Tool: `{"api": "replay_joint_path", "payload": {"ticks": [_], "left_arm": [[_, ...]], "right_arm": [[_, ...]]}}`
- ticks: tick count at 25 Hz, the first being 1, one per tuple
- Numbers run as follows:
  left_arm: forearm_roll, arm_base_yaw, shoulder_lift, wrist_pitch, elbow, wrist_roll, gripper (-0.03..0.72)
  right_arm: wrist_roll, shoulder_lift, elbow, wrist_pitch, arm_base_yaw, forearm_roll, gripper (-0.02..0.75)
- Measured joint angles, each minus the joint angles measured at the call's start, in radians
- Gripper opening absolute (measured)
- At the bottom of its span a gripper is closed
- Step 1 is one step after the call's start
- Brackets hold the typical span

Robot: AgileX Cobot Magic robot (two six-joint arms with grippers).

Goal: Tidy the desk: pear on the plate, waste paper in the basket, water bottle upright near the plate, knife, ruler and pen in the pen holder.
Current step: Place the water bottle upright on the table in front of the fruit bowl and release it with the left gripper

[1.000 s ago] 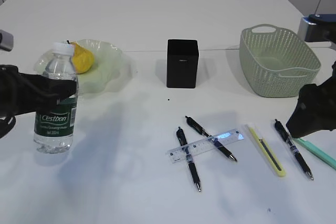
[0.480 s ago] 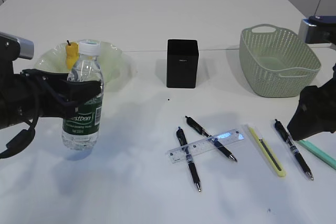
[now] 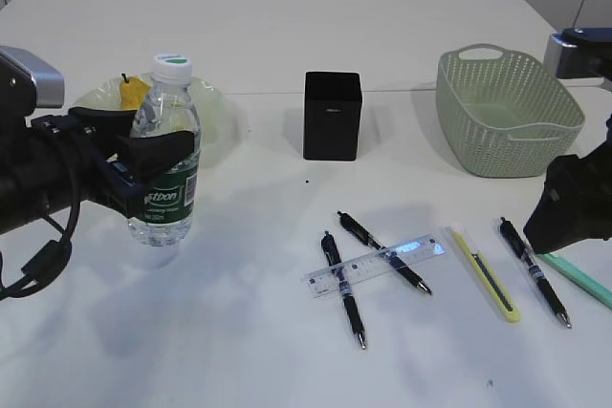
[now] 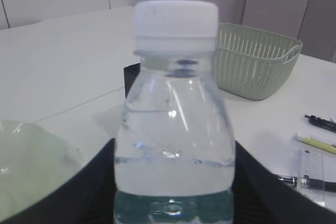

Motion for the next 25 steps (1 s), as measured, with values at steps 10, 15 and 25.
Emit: {"api": "replay_joint_path", "payload": {"ticks": [10,15,25], "left_arm": [[-0.089,0.0,0.158,-0.064,-0.008,0.091,0.384],[-0.097,0.0,0.216,-0.071,-0.017,0.1,0.384],[-0.111,0.0,0.348,-0.175,-0.113,0.1,0.384]], "right_arm": [[0.0,0.0,0.0,-0.004,0.0,0.0,0.533],[0.0,0.0,0.0,-0.021,0.0,-0.004,0.533],[0.0,0.0,0.0,-0.023,0.0,-0.008,0.533]]}}
